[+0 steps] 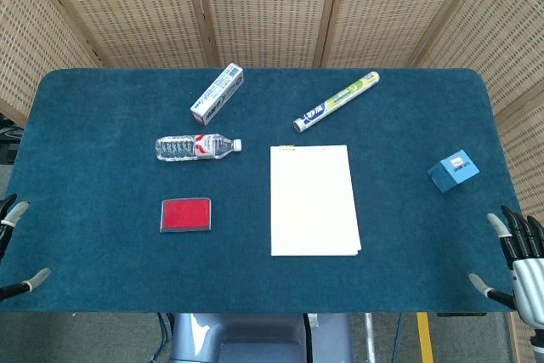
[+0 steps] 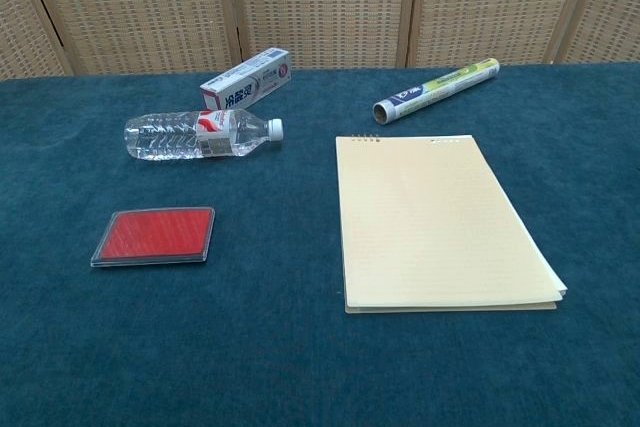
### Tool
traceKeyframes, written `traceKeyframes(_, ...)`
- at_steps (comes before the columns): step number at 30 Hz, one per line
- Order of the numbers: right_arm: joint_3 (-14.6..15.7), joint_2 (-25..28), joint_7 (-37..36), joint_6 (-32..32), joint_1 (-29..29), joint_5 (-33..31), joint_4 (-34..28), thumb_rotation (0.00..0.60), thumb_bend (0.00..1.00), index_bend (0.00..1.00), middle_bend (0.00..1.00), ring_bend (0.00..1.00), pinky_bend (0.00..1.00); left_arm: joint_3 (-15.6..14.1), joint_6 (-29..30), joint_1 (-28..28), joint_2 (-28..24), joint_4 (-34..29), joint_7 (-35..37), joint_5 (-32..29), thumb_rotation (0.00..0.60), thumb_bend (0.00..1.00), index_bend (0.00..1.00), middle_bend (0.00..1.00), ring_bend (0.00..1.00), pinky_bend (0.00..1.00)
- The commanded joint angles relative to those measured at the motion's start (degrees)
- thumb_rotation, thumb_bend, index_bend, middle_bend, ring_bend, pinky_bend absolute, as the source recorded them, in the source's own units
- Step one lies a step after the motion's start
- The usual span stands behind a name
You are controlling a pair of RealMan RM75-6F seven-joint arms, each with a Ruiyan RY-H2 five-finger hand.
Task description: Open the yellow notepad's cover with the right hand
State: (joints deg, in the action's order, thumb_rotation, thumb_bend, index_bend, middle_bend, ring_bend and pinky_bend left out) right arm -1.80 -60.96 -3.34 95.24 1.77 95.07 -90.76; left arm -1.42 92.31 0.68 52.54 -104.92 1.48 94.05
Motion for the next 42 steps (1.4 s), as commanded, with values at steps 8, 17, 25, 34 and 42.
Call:
traceKeyframes(8,1.71,-1.80,0.00,-3.34,-2.05,2.98,0.61,0.600,0.00,0.00,0.00,0.00,0.00,-0.13,-0.42,-0.06,-1.35,-0.22,2.63,-0.40,0.600,0.00,0.00,0.00,0.00,0.00)
traceKeyframes(17,0.29,-8.89,1.52,-6.67,-10.90,13.08,9.80,0.600,0.21,0.10,0.01,0.00,0.00,0.04,-1.50,-0.49,-1.32,-0.83,1.52,-0.95,0.600,0.00,0.00,0.00,0.00,0.00)
traceKeyframes(25,0.62,-11.81,4.59,-16.72,-17.94,13.76,11.93,0.600,0.36,0.10,0.03,0.00,0.01,0.43,-2.57,-0.85,-1.08,-1.64,-0.04,-2.39,0.600,0.00,0.00,0.00,0.00,0.00)
traceKeyframes(34,1.36,-15.85,7.29,-21.97,-21.72,12.98,15.74,0.600,0.36,0.11,0.03,0.00,0.02,0.65,-4.39,-1.62,-0.70,-2.57,-2.30,-3.64,0.600,0.00,0.00,0.00,0.00,0.00)
traceKeyframes(42,2.78,-20.33,9.01,-24.88,-23.22,12.26,19.74,0.600,0.36,0.11,0.03,0.00,0.02,0.50,-4.38,-1.52,-0.28,-2.91,-3.46,-3.51,0.600,0.00,0.00,0.00,0.00,0.00)
